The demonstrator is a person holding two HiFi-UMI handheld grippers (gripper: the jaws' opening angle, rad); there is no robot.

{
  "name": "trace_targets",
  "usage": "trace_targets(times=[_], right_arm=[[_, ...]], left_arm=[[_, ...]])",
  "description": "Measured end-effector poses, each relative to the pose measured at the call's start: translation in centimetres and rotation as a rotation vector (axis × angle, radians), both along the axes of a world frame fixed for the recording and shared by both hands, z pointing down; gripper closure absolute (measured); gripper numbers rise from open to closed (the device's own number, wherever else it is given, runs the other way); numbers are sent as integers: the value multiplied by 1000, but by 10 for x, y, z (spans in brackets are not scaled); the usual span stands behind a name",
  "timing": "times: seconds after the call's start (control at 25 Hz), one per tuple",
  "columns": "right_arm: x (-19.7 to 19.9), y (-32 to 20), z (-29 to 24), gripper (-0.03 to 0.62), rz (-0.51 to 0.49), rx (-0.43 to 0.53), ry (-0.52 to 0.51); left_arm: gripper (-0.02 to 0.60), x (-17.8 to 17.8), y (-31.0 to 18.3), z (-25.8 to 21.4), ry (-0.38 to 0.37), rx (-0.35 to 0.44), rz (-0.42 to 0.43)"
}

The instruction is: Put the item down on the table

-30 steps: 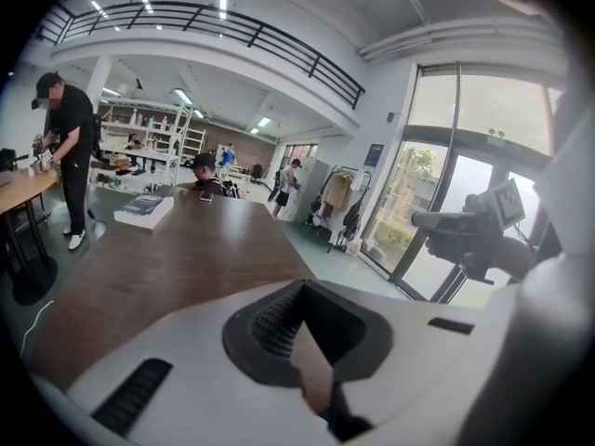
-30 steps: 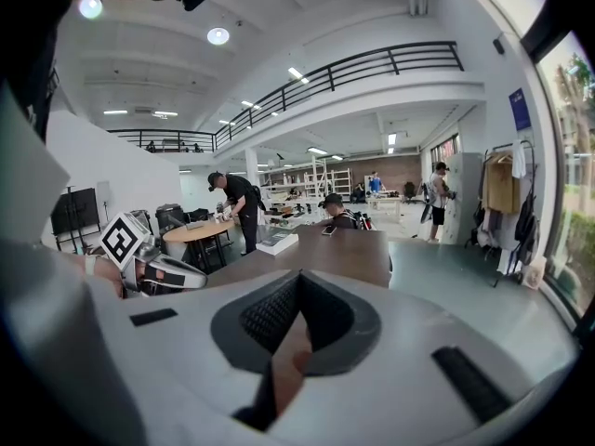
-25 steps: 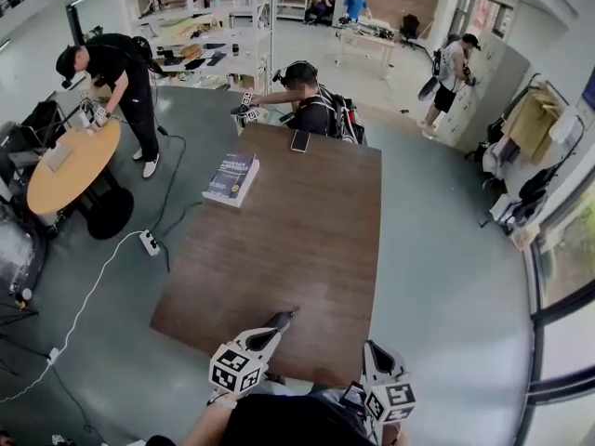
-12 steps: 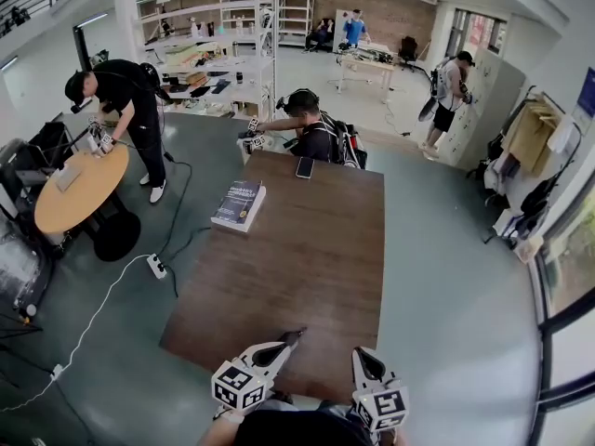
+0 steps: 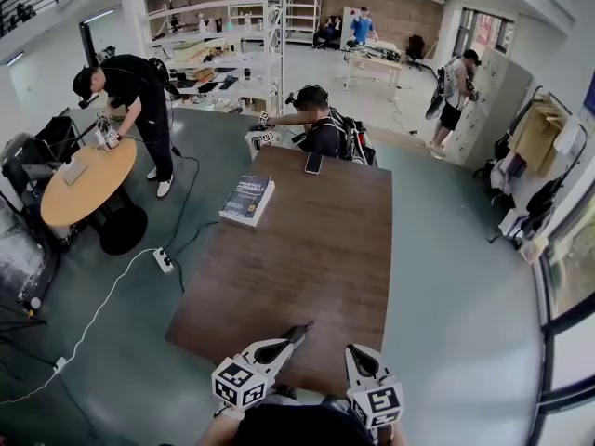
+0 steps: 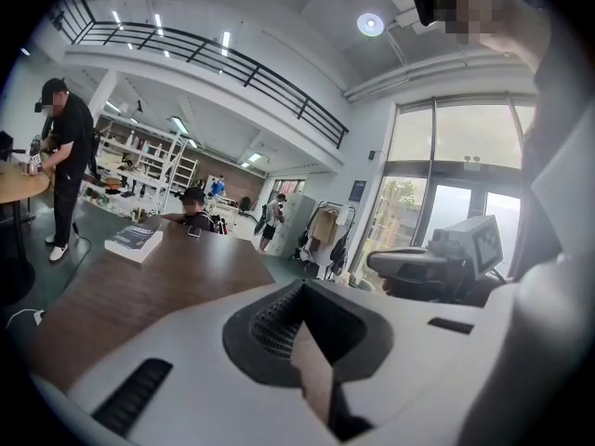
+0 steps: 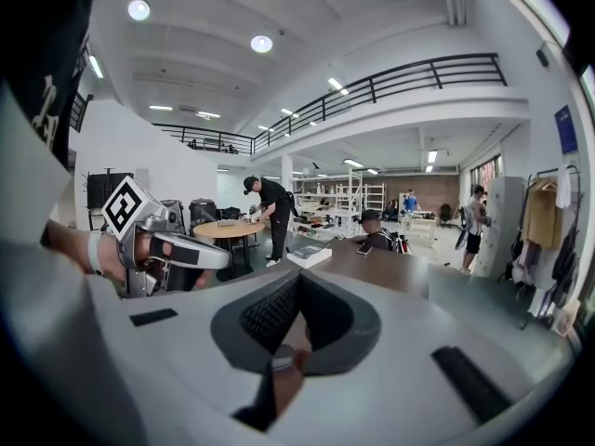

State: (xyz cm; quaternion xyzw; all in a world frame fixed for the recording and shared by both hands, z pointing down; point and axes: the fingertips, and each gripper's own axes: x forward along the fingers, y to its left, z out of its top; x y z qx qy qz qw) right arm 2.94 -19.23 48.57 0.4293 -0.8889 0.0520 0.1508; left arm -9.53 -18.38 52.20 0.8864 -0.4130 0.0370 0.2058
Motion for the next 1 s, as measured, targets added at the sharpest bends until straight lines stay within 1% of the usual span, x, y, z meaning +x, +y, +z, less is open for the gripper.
trace_targets(times=[0.2, 0.44, 0.8, 1.0], right_arm=[[0, 1, 4, 608, 4, -13, 20], [-1, 4, 12, 608, -22, -2, 11], [3, 4, 16, 608, -27, -6, 13], [7, 2, 2, 608, -3, -18, 35]], left_arm=[[575, -3, 3, 2, -3, -2, 2], [575, -2, 4, 3, -1, -5, 8], [575, 3, 4, 5, -6, -10, 11], [575, 9, 5, 6, -3, -18, 15]])
